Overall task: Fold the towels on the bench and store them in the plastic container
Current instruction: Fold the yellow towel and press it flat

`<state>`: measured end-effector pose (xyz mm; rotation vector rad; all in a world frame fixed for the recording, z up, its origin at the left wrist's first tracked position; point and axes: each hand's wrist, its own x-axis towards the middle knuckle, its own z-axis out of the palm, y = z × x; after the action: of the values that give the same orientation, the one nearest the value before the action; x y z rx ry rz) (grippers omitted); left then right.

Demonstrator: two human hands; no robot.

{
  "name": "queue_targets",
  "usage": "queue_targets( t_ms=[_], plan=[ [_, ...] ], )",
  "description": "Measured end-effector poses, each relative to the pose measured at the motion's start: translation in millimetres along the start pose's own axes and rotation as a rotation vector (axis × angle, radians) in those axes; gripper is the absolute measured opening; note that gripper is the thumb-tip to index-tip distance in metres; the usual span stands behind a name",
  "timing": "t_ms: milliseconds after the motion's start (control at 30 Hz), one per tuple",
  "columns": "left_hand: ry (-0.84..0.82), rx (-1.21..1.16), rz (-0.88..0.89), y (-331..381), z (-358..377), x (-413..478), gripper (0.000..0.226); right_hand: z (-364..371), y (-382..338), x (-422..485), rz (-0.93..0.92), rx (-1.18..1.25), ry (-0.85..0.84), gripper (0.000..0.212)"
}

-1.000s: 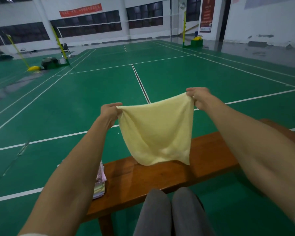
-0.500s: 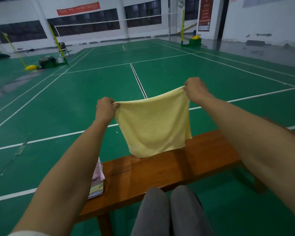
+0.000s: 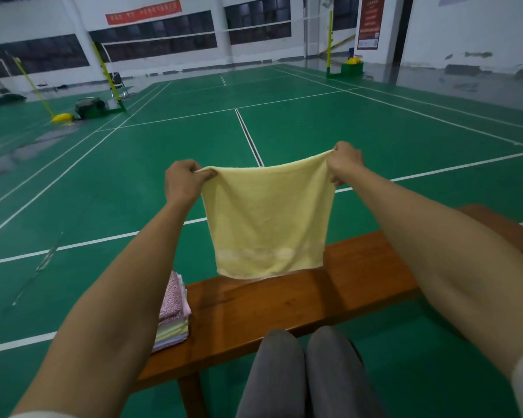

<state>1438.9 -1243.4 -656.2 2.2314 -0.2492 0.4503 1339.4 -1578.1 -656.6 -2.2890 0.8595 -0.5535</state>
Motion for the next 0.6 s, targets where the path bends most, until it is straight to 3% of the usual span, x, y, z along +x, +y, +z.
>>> queue_targets(
  t_ms=[200,300,367,467,600],
  plan=[
    [-0.042,-0.011,-0.006,-14,-8,2,0.040,6,6,5,-0.115,-0.169,0.031,0.023],
    [-0.062,-0.026,0.012,-18,-10,0,0.036,7,5,11,0.006,0.091,0.033,0.021],
    [-0.071,-0.134,-0.018,-20,-9,-2,0.034,9,2,13,0.166,0.427,-0.038,0.019],
    [-0.075,-0.308,-0.082,-27,-9,-1,0.033,13,1,11,0.360,0.854,-0.161,0.035],
    [-0.073,-0.485,-0.190,-30,-9,1,0.026,16,-2,6,0.390,0.939,-0.214,0.032]
  ],
)
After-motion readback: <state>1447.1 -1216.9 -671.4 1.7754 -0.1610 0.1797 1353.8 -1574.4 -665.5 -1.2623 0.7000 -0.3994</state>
